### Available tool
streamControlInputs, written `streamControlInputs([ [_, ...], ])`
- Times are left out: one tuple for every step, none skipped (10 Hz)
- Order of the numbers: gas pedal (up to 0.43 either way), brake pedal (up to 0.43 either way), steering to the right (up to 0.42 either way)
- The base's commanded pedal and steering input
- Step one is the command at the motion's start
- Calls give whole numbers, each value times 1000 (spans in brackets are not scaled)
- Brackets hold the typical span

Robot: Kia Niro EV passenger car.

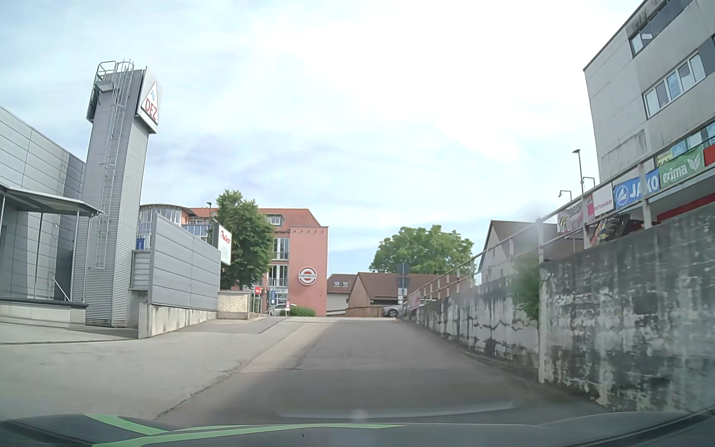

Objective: Follow the waypoints while adhering to traffic rules and regulations

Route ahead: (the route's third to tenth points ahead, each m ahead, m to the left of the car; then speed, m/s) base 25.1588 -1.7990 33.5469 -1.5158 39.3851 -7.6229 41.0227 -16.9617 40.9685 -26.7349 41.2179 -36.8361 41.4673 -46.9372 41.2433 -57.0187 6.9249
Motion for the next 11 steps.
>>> streamControlInputs([
  [130,0,-6],
  [118,0,-6],
  [118,0,-6],
  [118,0,-6],
  [118,0,-5],
  [118,0,-5],
  [110,0,-5],
  [110,0,-5],
  [47,0,-5],
  [0,0,-1],
  [0,0,1],
])
